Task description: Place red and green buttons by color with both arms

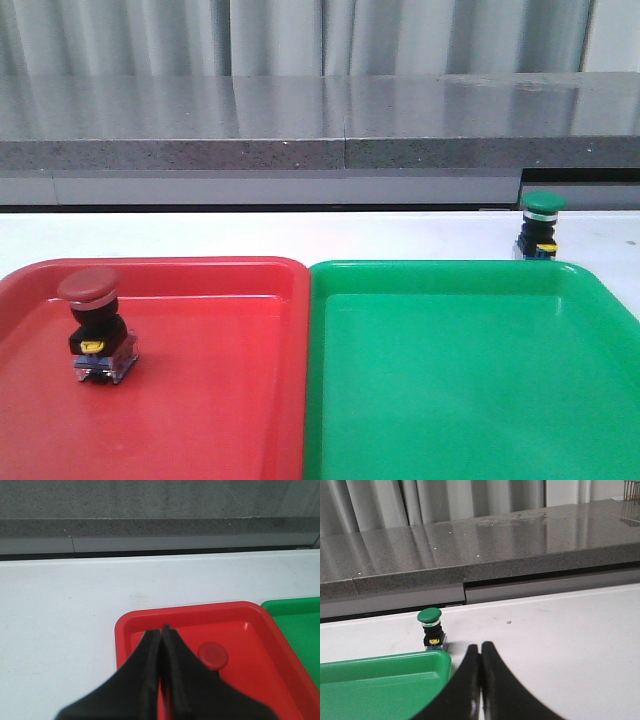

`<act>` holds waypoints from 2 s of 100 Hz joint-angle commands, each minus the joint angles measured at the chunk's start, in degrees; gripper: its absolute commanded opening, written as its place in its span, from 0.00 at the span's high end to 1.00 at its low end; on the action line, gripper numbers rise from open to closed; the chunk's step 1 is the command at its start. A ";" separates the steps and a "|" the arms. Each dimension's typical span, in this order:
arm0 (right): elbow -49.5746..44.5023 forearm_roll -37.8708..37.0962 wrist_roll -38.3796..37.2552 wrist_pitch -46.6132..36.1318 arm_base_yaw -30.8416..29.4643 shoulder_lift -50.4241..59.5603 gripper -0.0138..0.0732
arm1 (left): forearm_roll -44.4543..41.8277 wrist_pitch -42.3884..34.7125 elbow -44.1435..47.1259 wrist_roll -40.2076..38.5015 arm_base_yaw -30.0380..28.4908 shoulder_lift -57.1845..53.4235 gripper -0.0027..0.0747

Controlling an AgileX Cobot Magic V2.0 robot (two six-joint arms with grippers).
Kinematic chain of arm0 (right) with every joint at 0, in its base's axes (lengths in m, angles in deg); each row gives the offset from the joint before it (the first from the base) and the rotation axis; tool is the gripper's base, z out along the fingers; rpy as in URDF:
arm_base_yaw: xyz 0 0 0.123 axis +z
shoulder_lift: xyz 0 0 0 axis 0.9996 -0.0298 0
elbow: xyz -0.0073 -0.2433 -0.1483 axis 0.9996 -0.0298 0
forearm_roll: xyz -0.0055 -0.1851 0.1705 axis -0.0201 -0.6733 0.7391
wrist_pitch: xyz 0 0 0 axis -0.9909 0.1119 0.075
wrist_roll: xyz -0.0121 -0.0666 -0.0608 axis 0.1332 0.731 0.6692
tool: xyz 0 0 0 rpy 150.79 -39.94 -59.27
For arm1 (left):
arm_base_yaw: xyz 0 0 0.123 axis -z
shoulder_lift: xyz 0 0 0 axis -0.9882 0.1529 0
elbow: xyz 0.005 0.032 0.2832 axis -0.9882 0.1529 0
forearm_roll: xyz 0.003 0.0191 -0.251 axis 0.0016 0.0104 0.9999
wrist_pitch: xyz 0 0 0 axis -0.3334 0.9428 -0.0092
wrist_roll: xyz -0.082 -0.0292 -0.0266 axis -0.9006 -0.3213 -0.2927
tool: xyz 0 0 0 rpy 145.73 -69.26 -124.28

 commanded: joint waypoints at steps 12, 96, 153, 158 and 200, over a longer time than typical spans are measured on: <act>1.08 -0.02 0.21 -4.43 -0.31 1.30 0.91 | -0.29 -10.33 6.51 -0.65 -0.17 -8.33 0.99; 1.08 -0.02 0.21 -4.43 -0.31 1.08 0.91 | 7.06 -23.68 28.76 7.32 -13.75 -29.05 0.99; 1.08 -0.02 0.21 -4.43 -0.31 1.08 0.91 | 6.95 -23.33 28.76 8.30 -13.48 -29.05 0.99; 1.08 -0.02 0.21 -4.43 -0.31 1.08 0.91 | 6.95 -23.33 28.76 8.30 -13.48 -29.05 0.99; 1.22 -0.02 0.21 -4.43 -0.31 1.08 0.91 | 6.95 -23.33 28.76 8.30 -13.48 -29.05 0.99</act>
